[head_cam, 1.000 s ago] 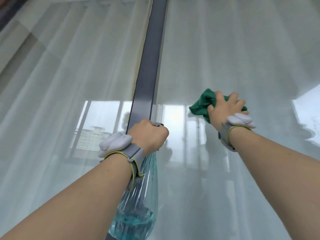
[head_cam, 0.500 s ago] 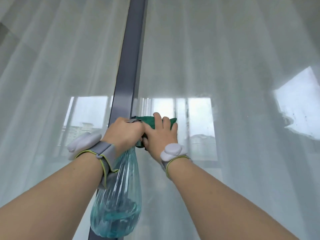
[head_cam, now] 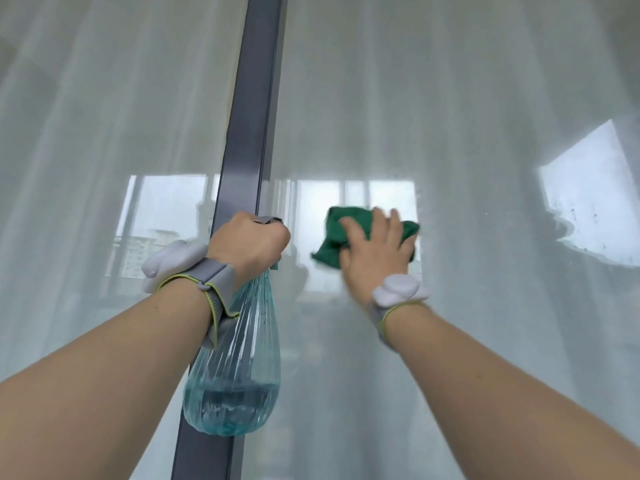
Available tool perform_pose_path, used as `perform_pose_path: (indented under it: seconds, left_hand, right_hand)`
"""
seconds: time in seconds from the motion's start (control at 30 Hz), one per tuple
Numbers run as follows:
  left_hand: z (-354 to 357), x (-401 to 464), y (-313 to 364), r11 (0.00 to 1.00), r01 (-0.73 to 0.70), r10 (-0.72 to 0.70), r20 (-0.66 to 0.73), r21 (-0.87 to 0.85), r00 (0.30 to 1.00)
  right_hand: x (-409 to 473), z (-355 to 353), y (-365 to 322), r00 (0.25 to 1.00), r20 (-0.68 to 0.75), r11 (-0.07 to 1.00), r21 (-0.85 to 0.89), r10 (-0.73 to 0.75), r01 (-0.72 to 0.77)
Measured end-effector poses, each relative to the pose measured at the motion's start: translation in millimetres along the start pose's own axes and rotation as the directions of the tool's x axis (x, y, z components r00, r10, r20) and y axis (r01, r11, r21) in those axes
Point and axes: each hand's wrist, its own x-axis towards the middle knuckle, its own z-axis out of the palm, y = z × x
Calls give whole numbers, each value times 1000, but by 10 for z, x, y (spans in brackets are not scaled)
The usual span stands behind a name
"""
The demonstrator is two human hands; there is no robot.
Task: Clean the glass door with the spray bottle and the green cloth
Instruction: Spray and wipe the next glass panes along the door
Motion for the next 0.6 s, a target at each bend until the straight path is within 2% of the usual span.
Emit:
perform_pose_path:
  seconds: [0.07, 0.13, 0.17, 0.23, 0.27, 0.3, 0.37, 0.43, 0.53, 0.6]
  left_hand:
    - [30, -5, 30, 999, 2, -1, -34, 34, 999]
    - [97, -34, 62, 999, -4, 5, -21, 39, 1000]
    - [138, -54, 74, 1000, -13, 13, 0, 23, 1000]
    - [242, -108, 83, 999, -31, 32, 61, -18, 998]
    - [301, -126, 67, 999, -29, 32, 82, -44, 996]
    - [353, -146, 35, 997, -13, 20, 99, -71, 995]
    - [428, -209, 3, 992, 43, -28, 126, -121, 992]
    - [444, -264, -12, 980, 91, -66, 140, -176, 988]
    - [519, -376, 102, 965, 149, -110, 183, -215, 977]
    - [580, -407, 186, 974, 116, -76, 201, -195, 977]
  right_hand:
    - [-100, 12, 12, 988, 46, 989, 14, -150, 149]
    - [36, -60, 240, 974, 100, 977, -36, -204, 208]
    - [114, -105, 364, 983, 100, 987, -41, -153, 158]
    - [210, -178, 588, 995, 64, 996, -43, 80, -77]
    - [206, -187, 650, 988, 37, 988, -57, 149, -147]
    - [152, -171, 655, 989, 7, 984, -94, 150, -149]
    - [-102, -85, 573, 996, -47, 991, -108, 73, -78]
    - [-469, 2, 420, 994, -81, 995, -75, -70, 64]
    - [-804, -22, 409, 944, 17, 938, -104, -331, 330]
    - [-703, -86, 436, 915, 39, 907, -121, -402, 404]
